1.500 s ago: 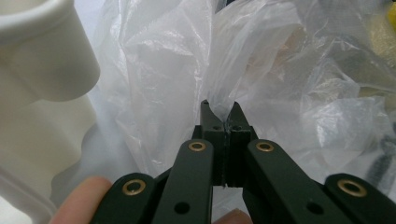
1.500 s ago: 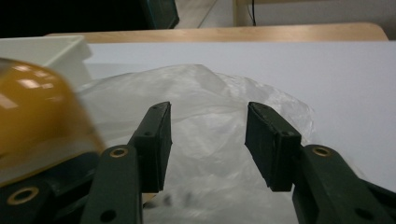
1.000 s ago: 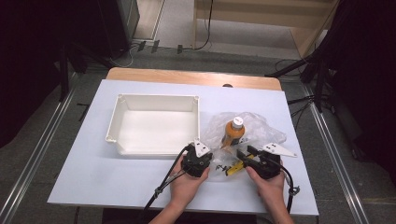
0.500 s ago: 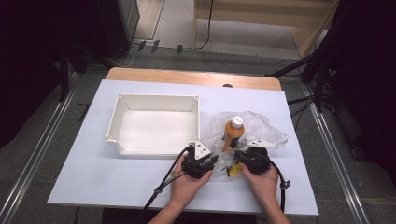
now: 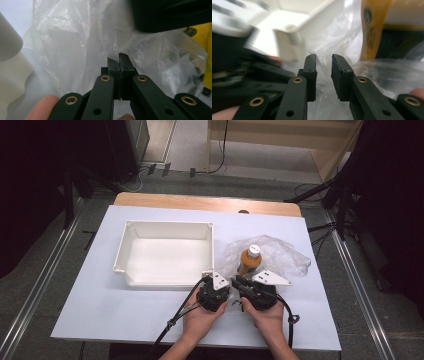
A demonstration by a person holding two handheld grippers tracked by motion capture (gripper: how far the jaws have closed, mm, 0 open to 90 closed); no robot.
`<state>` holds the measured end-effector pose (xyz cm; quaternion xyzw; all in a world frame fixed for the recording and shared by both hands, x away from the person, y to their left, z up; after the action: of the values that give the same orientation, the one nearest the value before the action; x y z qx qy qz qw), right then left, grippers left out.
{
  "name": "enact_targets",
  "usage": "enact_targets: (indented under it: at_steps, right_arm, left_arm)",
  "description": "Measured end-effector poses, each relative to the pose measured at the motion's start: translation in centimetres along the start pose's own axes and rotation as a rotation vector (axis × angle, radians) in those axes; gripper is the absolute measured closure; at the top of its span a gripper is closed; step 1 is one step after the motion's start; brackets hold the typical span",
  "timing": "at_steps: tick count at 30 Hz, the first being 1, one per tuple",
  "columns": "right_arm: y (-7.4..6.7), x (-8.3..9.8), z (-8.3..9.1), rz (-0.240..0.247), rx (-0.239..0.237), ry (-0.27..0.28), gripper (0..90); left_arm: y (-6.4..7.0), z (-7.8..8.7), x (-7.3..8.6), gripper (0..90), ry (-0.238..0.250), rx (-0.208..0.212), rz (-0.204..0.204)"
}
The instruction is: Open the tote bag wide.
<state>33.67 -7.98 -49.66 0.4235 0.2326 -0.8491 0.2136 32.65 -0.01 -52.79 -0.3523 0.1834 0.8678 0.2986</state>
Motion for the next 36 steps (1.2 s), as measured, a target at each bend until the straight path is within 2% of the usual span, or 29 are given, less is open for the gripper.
enact_targets:
  at_steps: [2,4,6,7,9,11,13,14,16,18,21,23,26,28,29,32,34,36]
  right_arm:
    - [0.9,0.8,-1.1,-0.028,0.046,-0.070,85.6]
    - [1.7,1.6,-1.6,-0.045,0.075,-0.133,89.5]
    - [2.3,2.3,-1.9,-0.069,0.086,-0.182,90.0]
    - [2.5,2.7,-2.0,-0.075,0.086,-0.207,90.0]
    - [2.6,2.7,-2.0,-0.083,0.074,-0.210,90.0]
    - [2.6,2.7,-2.0,-0.084,0.071,-0.210,90.0]
    - [2.6,2.7,-2.0,-0.084,0.064,-0.209,90.0]
    - [2.6,2.7,-2.0,-0.083,0.061,-0.207,90.0]
    - [2.4,2.6,-1.7,-0.069,0.048,-0.178,90.0]
    - [2.0,2.2,-1.0,-0.050,0.032,-0.144,90.0]
    - [1.8,1.2,0.8,-0.028,0.020,-0.066,90.0]
    - [2.0,0.1,2.4,0.001,0.046,-0.003,90.0]
    - [3.0,-2.9,5.5,0.011,0.097,0.139,90.0]
    - [4.1,-5.1,7.1,0.004,0.137,0.225,90.0]
    - [4.8,-6.1,7.4,-0.013,0.150,0.243,90.0]
    - [6.8,-8.0,6.0,-0.059,0.165,0.255,90.0]
    - [8.1,-8.3,3.7,-0.083,0.166,0.211,90.0]
    - [9.5,-7.3,1.2,-0.118,0.175,0.147,90.0]
  left_arm:
    - [-0.2,0.2,0.0,86.8,0.010,0.014,0.019]
    - [-0.4,0.6,-0.1,80.0,0.034,0.022,0.039]
    - [-0.4,1.3,-0.4,73.1,0.096,0.046,0.044]
    - [-0.4,1.7,-0.6,68.9,0.127,0.041,0.040]
    - [-0.4,2.1,-1.0,58.4,0.176,0.028,0.044]
    - [-0.6,2.1,-1.4,52.5,0.199,0.014,0.064]
    - [-1.0,1.6,-1.5,52.6,0.185,-0.021,0.079]
    - [-1.2,1.2,-1.5,58.4,0.166,-0.046,0.082]
    - [-1.4,0.7,-1.4,76.5,0.121,-0.062,0.080]
    - [-1.5,0.2,-1.2,89.9,0.074,-0.076,0.076]
    - [-1.6,-0.3,-0.9,90.0,0.028,-0.068,0.096]
    - [-1.6,-0.5,-0.8,90.0,0.011,-0.063,0.106]
    - [-1.6,-0.7,-0.7,90.0,-0.011,-0.070,0.099]
    - [-1.5,-0.9,-0.6,90.0,-0.019,-0.078,0.092]
    - [-1.5,-0.9,-0.7,90.0,-0.019,-0.088,0.087]
    - [-1.4,-0.9,-0.6,90.0,-0.022,-0.108,0.061]
    - [-1.4,-0.8,-0.5,90.0,-0.026,-0.107,0.058]
    - [-1.4,-0.8,-0.5,90.0,-0.023,-0.092,0.072]
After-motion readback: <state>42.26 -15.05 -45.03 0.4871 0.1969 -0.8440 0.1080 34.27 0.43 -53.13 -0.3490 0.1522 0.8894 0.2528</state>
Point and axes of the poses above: each handheld gripper's, and its own axes: z roughly backward along the jaws, x roughly out of its underside, y roughly to its right, the point moved 8 cm from there along -z, roughly forward along the jaws, and after that the axes turned 2 degrees about -y, right-handed, at the moved point
